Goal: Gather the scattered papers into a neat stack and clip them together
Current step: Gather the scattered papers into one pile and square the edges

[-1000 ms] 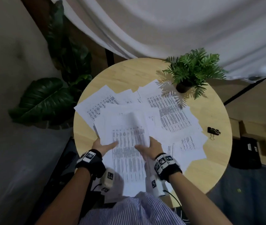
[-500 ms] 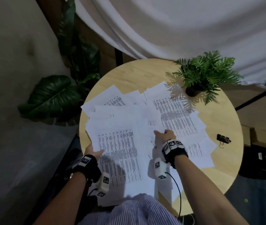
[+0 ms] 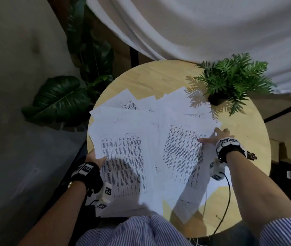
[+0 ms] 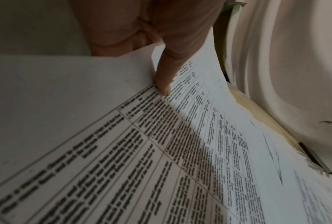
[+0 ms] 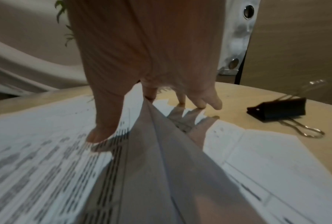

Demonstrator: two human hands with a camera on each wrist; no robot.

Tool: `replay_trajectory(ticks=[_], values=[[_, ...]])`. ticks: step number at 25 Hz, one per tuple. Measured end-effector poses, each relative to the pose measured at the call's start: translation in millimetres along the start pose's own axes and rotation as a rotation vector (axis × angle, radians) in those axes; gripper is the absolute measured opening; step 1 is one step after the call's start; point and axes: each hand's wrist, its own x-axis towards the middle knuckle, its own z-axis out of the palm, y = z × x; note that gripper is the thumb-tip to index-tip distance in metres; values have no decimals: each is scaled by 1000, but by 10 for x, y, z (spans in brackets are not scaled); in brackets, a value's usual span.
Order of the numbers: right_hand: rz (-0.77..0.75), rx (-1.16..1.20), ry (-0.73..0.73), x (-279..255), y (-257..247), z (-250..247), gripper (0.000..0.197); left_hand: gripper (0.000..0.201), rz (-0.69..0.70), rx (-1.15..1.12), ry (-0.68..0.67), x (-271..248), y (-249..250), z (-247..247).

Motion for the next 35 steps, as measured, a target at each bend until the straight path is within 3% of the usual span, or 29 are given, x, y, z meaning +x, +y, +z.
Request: replay_trajectory(ticks=[2,7,10,12,16,21,24,26,28,31,35], values=[[-48,-30,65,-23,53,111,88,57,-5,14,-13,62,-2,34],[-47,-27,204,-310,-26,315,58,50,24,73,-42,155,8,78],[-133,-140,396,-426,-54,429,51,49,44,71,-39,151,25,83],[-210,-111,439,-469,-86,495,50,50,47,31,-38,153,21,97],[-280,199,505,-741,-197,324,33,47,119,-86,-101,76,94,117],[-641,348,883,-1536,-319,-427,37,45,161,-158,-166,-18,262,226],[-773,787,1034,-2103,-226,-962,31,42,192,-77,-214,-36,329,422],[-728,979,1099,-2297,-113,-1186,27,43,201,-35,-227,-44,356,562],[-618,1093,1033,-2345,-67,-1184,25,44,166,-16,-238,-1,363,653],[-332,1187,728,-2087,-84,-643,14,33,78,11,-299,155,343,676],[9,986,214,-1800,-118,516,58,44,35,-12,-324,-21,368,596]])
